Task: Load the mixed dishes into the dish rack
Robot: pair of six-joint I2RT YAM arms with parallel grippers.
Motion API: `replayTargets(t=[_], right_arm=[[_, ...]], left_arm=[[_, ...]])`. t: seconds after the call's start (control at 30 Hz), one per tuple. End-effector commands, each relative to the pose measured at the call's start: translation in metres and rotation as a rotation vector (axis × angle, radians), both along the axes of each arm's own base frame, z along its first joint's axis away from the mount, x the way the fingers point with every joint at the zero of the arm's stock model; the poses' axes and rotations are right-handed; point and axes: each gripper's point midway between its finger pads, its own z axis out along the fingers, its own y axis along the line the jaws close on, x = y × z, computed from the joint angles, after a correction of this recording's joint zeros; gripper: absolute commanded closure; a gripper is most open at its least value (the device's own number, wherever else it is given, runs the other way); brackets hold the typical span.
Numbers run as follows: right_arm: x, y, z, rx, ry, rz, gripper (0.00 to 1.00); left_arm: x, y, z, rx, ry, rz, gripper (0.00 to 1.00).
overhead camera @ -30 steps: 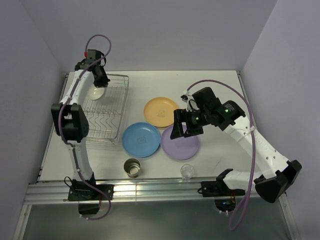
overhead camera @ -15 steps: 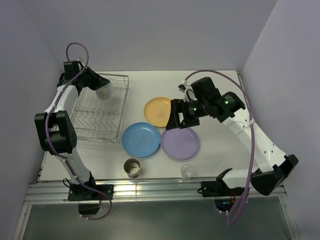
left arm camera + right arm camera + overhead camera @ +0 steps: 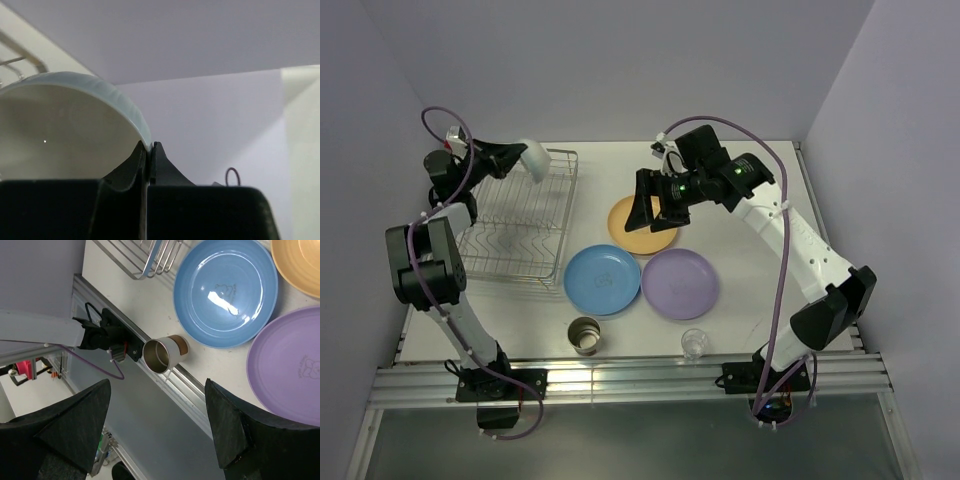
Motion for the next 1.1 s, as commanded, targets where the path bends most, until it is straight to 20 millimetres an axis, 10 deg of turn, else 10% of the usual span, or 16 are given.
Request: replayTargets(t=[0.0, 0.67, 1.07], right_arm=[[0.006, 0.007, 0.019, 0.049, -0.057, 0.012, 0.17], [0.035, 0.037, -0.014, 0.019, -0.051, 0.063, 0.18], [0.153, 0.13, 0.025, 0.227, -0.292, -0.017, 0.18]], left_arm=[[-0.02, -0.011, 0.045, -0.124, -0.234, -0.116, 1.0], [-0.006, -0.023, -0.015, -0.181, -0.162, -0.298, 1.0], [0.012, -0.024, -0.034, -0.17, -0.119, -0.33, 1.0]])
